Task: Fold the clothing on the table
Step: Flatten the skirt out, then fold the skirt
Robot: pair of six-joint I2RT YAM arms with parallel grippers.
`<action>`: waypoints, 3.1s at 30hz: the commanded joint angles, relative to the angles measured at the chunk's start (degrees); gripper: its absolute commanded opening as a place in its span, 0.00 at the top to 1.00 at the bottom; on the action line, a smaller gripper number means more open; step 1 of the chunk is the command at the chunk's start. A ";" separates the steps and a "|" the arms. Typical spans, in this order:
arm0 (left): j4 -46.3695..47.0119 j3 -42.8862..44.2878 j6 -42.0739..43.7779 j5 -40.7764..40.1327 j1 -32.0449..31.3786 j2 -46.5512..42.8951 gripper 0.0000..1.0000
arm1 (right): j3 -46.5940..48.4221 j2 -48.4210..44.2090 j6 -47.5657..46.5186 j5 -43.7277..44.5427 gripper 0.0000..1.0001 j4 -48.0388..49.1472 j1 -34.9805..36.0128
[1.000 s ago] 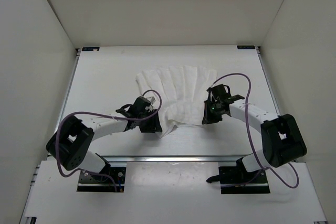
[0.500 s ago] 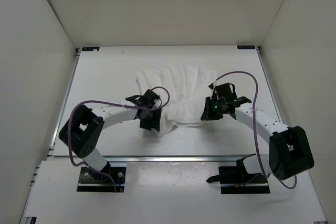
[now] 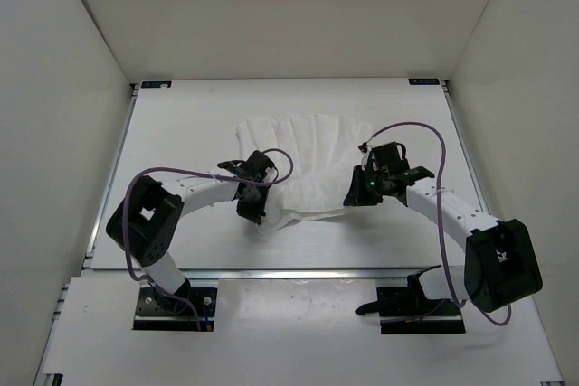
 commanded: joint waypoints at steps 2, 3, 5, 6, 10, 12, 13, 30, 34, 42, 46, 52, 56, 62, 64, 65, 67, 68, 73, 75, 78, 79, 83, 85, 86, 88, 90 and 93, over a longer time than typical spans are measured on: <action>-3.50 -3.94 3.86 -6.71 1.35 3.18 1.00 | 1.50 -2.09 -0.95 -1.45 1.00 1.02 -0.04; -3.50 -3.25 3.43 -7.49 1.09 2.13 1.00 | 2.45 -2.18 -1.56 -2.06 0.99 -0.20 -0.12; -4.02 -2.01 3.07 -12.66 0.12 -0.85 1.00 | 4.39 -3.76 -3.06 -3.99 1.00 -2.83 -0.56; -4.89 -0.36 3.50 -13.99 0.21 -3.65 1.00 | 5.88 -4.64 -3.41 -4.96 1.00 -3.28 -0.82; -7.00 6.93 5.43 -11.73 7.65 -16.39 1.00 | 10.45 -12.98 -5.43 -13.74 1.00 -3.11 -5.47; -9.64 13.69 6.32 -8.31 10.82 -21.23 1.00 | 13.96 -17.54 -5.53 -19.27 1.00 -2.15 -8.63; -10.43 15.81 6.58 -8.38 11.71 -24.13 1.00 | 15.02 -18.70 -5.44 -20.77 1.00 -2.32 -9.00; -11.59 30.78 5.97 5.24 19.28 -31.64 1.00 | 30.76 -14.88 2.48 -27.04 1.00 2.43 -10.50; -9.39 36.56 8.69 5.85 21.91 -18.20 1.00 | 43.11 0.58 -3.75 -19.84 1.00 -0.99 -7.07; -13.52 69.37 6.41 10.07 28.60 2.21 1.00 | 90.97 29.54 -8.17 -14.99 1.00 -17.97 -6.01; -12.74 57.46 9.13 5.25 24.65 -1.47 1.00 | 65.96 22.35 -4.91 -18.42 1.00 -6.91 -9.96; -2.63 22.23 5.37 5.07 21.75 -8.86 1.00 | 28.87 13.21 0.36 -18.42 1.00 6.63 -11.38; 0.89 3.66 4.12 5.42 18.24 -9.92 1.00 | 11.29 10.30 3.00 -16.49 1.00 10.51 -9.97; -1.82 -7.44 5.18 2.17 10.95 -10.44 1.00 | -3.31 4.42 6.68 -13.59 1.00 9.63 -7.95; -2.53 -9.91 4.57 2.34 9.36 -12.89 1.00 | -6.49 0.12 7.65 -12.80 1.00 8.76 -7.07; -3.31 -11.14 4.22 2.08 8.74 -14.74 1.00 | -8.33 -1.12 7.92 -12.44 1.00 7.71 -6.63; -4.29 -13.60 3.69 3.22 8.29 -18.25 1.00 | -10.71 -6.90 8.62 -11.39 1.00 5.60 -5.84; -5.42 -14.92 3.16 3.74 8.03 -20.88 1.00 | -12.02 -8.76 8.63 -10.69 1.00 3.59 -4.79; -9.46 -12.74 0.17 4.00 6.35 -31.18 1.00 | -13.88 -26.75 9.42 -8.83 1.00 -8.88 -2.50; -11.74 -10.72 -0.80 3.32 6.36 -36.96 1.00 | -13.19 -33.71 9.42 -9.97 1.00 -12.14 -4.42; -16.13 -7.12 -1.06 4.80 8.37 -44.70 1.00 | -12.48 -42.86 7.49 -16.90 1.00 -16.36 -10.29; -17.72 -5.63 -1.32 5.85 9.51 -46.47 1.00 | -11.26 -44.53 6.09 -19.79 1.00 -18.99 -12.49; -22.30 -2.62 -0.27 9.72 12.78 -50.96 1.00 | -7.48 -46.30 5.88 -21.24 1.00 -25.43 -12.44; -23.10 -2.71 -0.01 9.64 12.78 -51.14 1.00 | -6.42 -47.18 8.34 -19.74 1.00 -24.48 -8.93; -22.92 -2.97 0.25 9.90 12.69 -50.97 1.00 | -6.15 -47.19 8.88 -18.34 1.00 -24.38 -8.04; -21.61 -5.25 1.22 9.90 13.21 -50.00 1.00 | -6.15 -47.01 10.46 -17.36 1.00 -22.72 -6.37; -18.63 -7.01 1.57 11.39 14.36 -48.08 1.00 | -6.32 -44.39 9.95 -18.76 1.00 -20.87 -8.20; -16.86 -6.32 3.50 11.05 15.93 -45.87 1.00 | -7.03 -41.23 8.19 -24.63 1.00 -18.68 -13.37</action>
